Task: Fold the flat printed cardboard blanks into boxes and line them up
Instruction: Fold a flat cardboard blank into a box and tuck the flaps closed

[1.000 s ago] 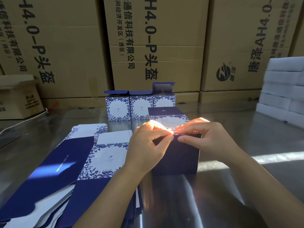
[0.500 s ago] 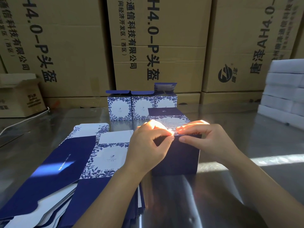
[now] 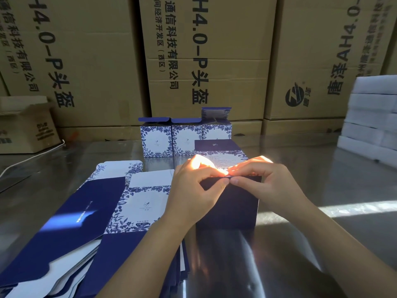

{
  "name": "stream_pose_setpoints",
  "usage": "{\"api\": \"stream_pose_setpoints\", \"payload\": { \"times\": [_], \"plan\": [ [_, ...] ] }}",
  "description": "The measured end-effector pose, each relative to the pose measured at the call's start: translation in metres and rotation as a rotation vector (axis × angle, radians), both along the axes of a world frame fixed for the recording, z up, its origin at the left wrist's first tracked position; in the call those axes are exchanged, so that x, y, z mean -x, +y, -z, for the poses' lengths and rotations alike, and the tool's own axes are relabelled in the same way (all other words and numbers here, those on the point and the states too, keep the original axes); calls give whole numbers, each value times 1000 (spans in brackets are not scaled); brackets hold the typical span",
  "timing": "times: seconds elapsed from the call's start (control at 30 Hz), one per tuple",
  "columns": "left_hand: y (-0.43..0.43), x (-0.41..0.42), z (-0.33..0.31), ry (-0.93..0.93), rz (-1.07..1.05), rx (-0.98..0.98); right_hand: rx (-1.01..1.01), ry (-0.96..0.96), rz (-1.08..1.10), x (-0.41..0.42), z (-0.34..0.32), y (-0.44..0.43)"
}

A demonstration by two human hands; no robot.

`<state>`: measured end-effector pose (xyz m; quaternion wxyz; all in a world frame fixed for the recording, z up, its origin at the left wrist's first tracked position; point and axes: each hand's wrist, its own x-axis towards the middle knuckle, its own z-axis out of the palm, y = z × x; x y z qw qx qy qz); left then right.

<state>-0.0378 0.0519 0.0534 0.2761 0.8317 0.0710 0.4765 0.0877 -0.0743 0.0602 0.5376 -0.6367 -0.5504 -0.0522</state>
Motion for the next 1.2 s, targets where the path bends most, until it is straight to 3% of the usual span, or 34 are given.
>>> {"api": "stream_pose_setpoints", "payload": {
  "times": [0.23, 0.97, 1.2],
  "plan": [
    [0, 0, -4, 18, 39, 59, 33, -63, 44, 3, -1, 1],
    [-1, -1, 3, 38, -30, -12, -4, -177, 100, 5, 1, 5],
    [0, 0, 1, 52, -8, -13, 42, -67, 54, -4, -3, 0]
  ]
}}
